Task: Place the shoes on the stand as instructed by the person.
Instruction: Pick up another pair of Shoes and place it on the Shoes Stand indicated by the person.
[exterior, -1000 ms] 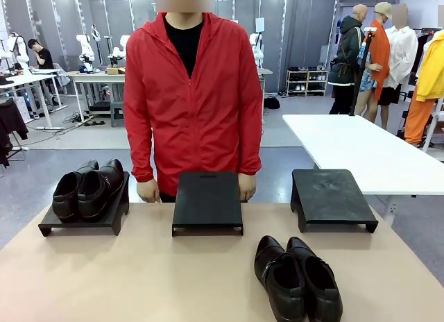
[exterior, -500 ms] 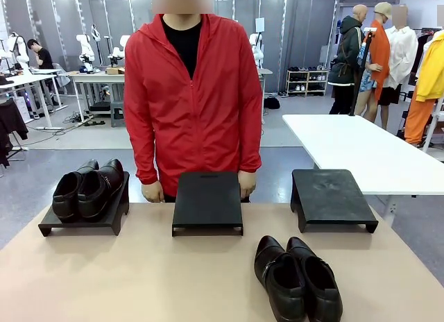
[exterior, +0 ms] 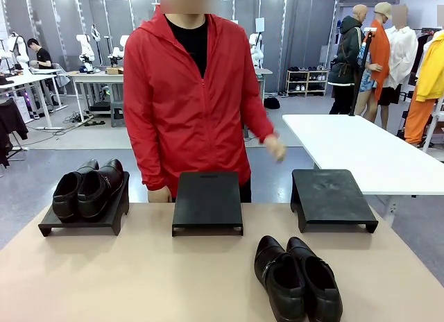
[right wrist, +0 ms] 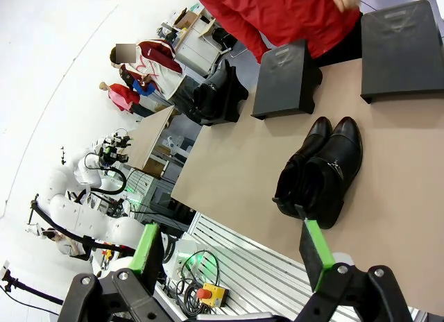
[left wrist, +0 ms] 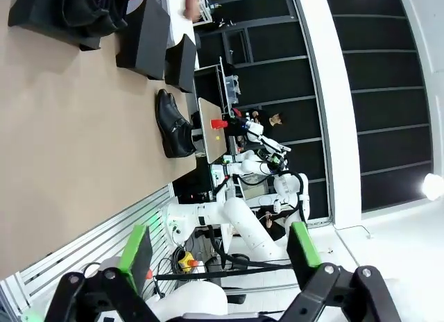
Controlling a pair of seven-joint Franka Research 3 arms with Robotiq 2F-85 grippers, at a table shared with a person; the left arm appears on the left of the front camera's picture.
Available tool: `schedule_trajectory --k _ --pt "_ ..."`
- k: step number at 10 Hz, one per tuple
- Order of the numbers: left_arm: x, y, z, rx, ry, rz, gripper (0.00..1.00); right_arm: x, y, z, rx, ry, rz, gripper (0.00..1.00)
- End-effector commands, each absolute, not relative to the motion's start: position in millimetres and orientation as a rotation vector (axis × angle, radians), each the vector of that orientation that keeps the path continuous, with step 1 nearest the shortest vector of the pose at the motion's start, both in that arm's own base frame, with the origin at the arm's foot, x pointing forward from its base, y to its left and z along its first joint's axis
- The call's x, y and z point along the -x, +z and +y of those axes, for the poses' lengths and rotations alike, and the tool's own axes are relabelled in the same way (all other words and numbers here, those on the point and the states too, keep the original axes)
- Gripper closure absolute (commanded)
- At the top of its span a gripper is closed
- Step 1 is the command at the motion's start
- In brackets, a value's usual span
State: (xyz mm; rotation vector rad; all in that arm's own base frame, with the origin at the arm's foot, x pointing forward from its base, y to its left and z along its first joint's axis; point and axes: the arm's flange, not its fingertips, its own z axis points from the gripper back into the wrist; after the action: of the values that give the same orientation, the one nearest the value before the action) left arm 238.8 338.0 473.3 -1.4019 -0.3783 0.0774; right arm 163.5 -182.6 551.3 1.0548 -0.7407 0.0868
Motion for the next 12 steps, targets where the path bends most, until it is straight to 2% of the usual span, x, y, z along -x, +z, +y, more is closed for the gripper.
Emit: schedule_trajectory --k 1,12 --pt "-237.4 474.3 333.5 1.407 0.06 -0.404 0.0 -163.7 553.0 -183.6 -1.059 0.103 -0.761 0.0" --pt "-237.4 474.3 333.5 1.407 0.06 -0.404 0.0 -163.7 553.0 -183.6 -1.059 0.103 -0.761 0.0"
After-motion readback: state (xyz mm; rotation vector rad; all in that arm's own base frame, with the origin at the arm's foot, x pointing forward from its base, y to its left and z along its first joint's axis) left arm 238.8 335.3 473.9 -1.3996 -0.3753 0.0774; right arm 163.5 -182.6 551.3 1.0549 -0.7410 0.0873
